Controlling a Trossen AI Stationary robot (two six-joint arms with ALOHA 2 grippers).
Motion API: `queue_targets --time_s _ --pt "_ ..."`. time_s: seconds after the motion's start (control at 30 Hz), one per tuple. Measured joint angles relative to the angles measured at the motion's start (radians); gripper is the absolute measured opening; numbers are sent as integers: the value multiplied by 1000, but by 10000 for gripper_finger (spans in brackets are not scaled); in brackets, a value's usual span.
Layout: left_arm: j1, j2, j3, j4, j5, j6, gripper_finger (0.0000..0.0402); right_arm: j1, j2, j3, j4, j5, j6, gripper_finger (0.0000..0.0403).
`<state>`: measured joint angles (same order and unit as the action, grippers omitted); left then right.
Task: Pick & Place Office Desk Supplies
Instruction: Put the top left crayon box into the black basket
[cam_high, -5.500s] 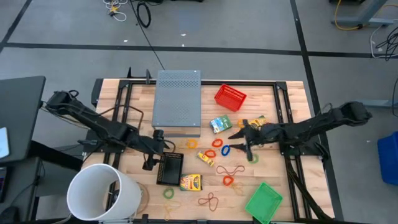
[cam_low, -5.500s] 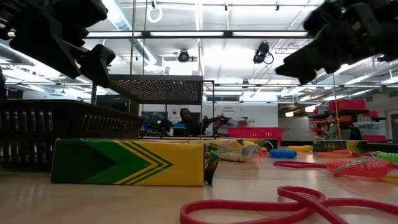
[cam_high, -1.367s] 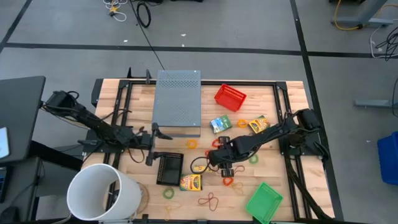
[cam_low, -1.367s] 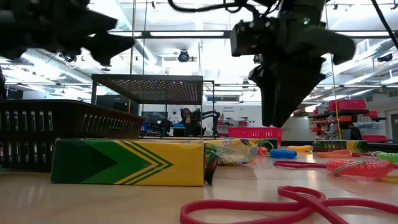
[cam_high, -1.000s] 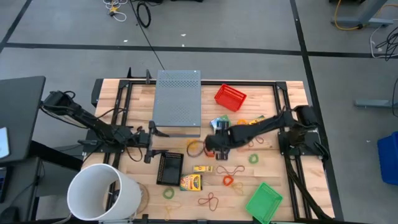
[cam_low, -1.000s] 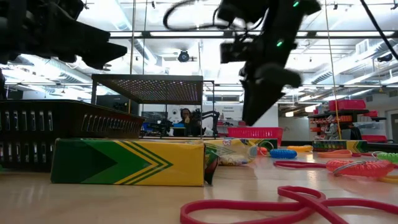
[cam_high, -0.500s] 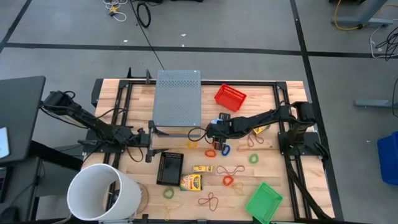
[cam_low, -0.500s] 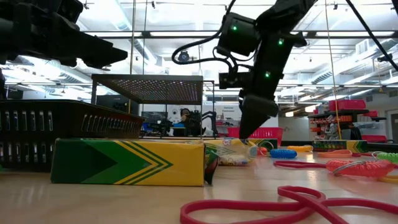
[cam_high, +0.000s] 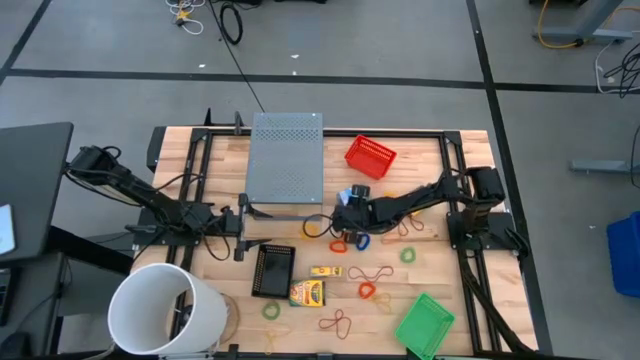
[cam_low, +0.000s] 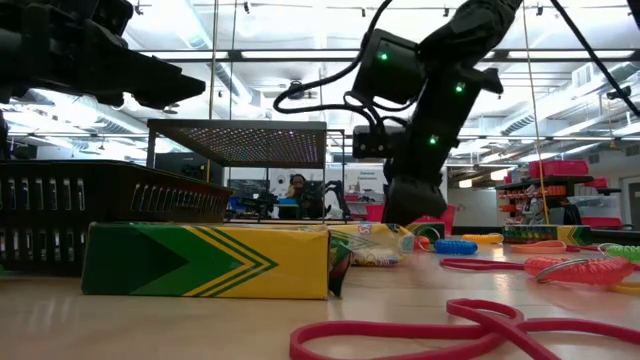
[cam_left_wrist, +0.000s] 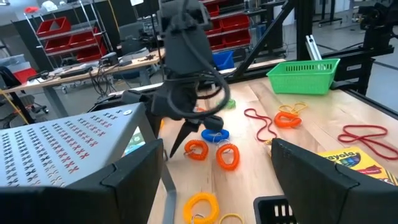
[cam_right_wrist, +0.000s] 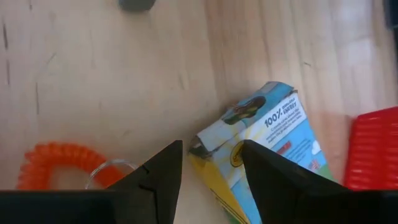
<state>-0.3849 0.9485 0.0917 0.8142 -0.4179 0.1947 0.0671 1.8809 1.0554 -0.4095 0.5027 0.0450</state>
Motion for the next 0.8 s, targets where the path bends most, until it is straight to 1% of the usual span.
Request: queue_targets --time_s 0.07,0.13,0.2,0.3,0.33,0.57,0.7,0.8 --pt "0 0 0 5 0 0 303 14 2 -2 -8 41 1 164" --pt "0 0 0 4 0 0 303 22 2 -2 -9 63 5 140" --pt "0 0 0 5 0 0 303 31 2 -2 -8 73 25 102" --pt "0 0 0 5 0 -1 303 42 2 -2 -7 81 44 27" --pt "0 0 0 5 1 -2 303 45 2 -2 -8 84 45 15" --pt "0 0 0 5 3 -3 303 87 2 -2 -5 87 115 3" --pt "0 0 0 5 3 -3 303 130 2 5 -15 83 159 2" --pt "0 0 0 5 3 -3 303 174 2 38 -39 73 180 1"
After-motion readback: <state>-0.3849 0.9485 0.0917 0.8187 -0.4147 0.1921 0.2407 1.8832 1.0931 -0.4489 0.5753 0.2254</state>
